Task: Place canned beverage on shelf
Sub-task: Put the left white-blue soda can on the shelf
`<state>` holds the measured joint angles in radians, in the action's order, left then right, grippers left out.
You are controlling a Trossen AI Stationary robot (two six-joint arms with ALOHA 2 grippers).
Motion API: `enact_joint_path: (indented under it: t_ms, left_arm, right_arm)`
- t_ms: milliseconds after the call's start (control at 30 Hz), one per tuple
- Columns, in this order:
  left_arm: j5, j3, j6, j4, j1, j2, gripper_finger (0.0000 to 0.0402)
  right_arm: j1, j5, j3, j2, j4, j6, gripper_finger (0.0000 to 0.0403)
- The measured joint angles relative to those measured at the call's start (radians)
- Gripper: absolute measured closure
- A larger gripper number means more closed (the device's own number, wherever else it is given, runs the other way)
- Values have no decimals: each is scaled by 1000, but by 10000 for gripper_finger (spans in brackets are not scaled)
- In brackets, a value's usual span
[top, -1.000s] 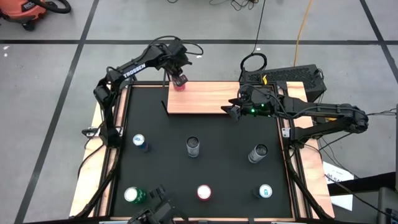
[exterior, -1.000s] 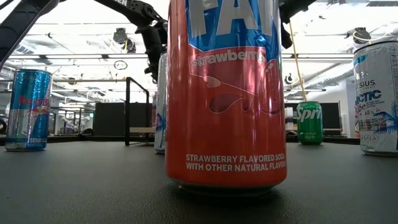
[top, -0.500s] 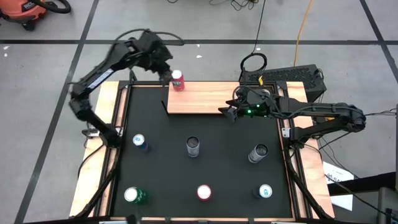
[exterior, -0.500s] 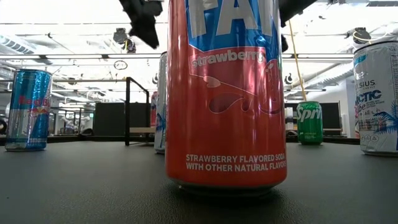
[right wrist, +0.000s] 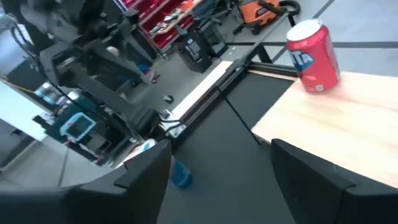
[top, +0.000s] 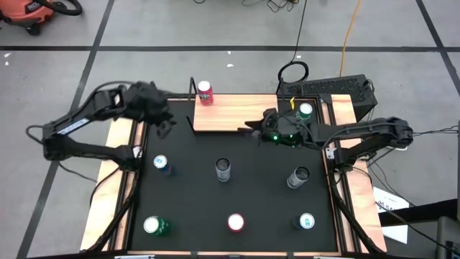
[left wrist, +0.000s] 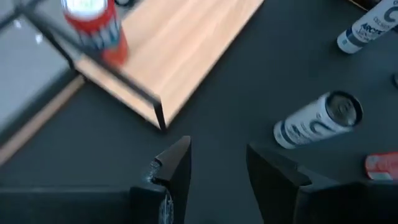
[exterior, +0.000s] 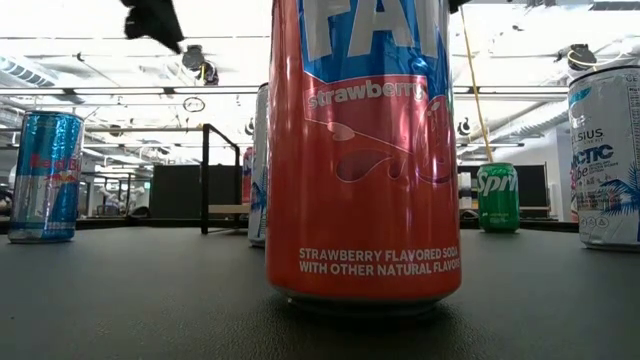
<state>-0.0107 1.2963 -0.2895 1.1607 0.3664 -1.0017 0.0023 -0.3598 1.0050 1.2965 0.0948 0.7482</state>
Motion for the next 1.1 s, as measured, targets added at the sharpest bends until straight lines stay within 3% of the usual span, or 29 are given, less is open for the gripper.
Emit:
enact_joint_path:
  t_ms: [233,467,667,900,1100]
  left_arm:
    - [12,-181,-154,-45,-113,86,206]
    - [-60,-300,-201,-413,-247,48,187]
    - [-49,-307,-252,-681,-309,-50,187]
    - [-2,-307,-310,-783,-361,-176,187]
    - [23,-307,-385,-786,-433,-253,187]
  right_arm:
    - [73,-62,0,12,-1,24,139]
    - [86,-55,0,-70,-156,31,138]
    - [85,-75,0,-230,-453,163,138]
    - [85,-115,0,-330,-812,275,138]
    - [85,-64,0,-320,-839,261,138]
